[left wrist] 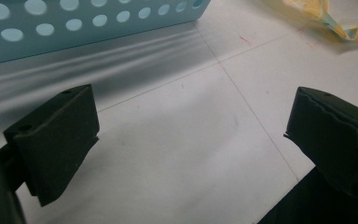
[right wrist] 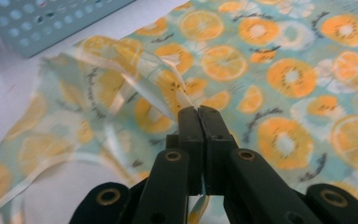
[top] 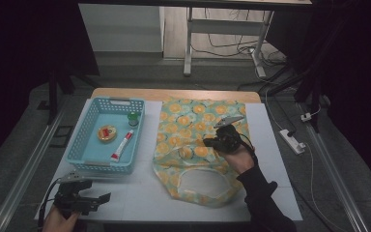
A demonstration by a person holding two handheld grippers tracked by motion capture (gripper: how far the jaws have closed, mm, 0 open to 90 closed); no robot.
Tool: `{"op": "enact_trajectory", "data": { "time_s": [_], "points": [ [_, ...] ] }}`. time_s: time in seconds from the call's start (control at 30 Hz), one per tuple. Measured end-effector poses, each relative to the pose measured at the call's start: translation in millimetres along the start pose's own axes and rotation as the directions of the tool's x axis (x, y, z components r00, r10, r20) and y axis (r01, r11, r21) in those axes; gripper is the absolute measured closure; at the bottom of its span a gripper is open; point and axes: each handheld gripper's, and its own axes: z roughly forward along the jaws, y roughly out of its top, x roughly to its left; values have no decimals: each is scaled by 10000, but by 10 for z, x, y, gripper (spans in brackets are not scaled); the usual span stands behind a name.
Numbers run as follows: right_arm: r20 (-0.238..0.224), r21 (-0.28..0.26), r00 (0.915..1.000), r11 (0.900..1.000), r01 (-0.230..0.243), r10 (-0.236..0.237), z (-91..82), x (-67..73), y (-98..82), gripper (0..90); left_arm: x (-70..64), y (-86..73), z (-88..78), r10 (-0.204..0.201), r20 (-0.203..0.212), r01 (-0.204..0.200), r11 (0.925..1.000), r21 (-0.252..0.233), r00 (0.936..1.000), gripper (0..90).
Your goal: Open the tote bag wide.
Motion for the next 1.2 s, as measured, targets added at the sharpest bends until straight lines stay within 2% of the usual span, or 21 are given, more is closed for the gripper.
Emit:
{"op": "enact_trajectory", "data": {
  "time_s": [0.4, 0.67, 0.8, 0.93, 1.0, 1.1, 1.2],
  "points": [
    [266, -143, 9996, 9999, -21, 25, 220, -227, 225, 889, 14, -1, -2, -87, 71, 87, 10000, -23, 9999, 27],
    [729, -373, 9972, 9992, -130, 157, 332, -391, 363, 889, 21, -3, -4, -128, 97, 129, 9999, -26, 9999, 27],
    [1037, -296, 9945, 9995, -125, 155, 436, -469, 333, 888, 23, -3, -4, -169, 106, 169, 9999, -25, 9998, 27],
    [1305, -50, 9914, 9999, -126, 131, 588, -517, 227, 887, 25, -3, -4, -181, 114, 182, 9998, -20, 9998, 27],
    [1334, 108, 9908, 9997, -225, 209, 666, -537, 162, 884, 26, -4, -5, -190, 114, 191, 9998, -25, 9998, 27],
    [1476, 470, 9890, 9988, -153, 82, 763, -545, 82, 880, 26, -5, -6, -199, 120, 199, 9998, -29, 9997, 27],
    [1421, 539, 9898, 9984, -175, 97, 790, -541, 47, 864, 26, -7, -7, -201, 119, 202, 9998, -36, 9997, 27]
  ]
}}
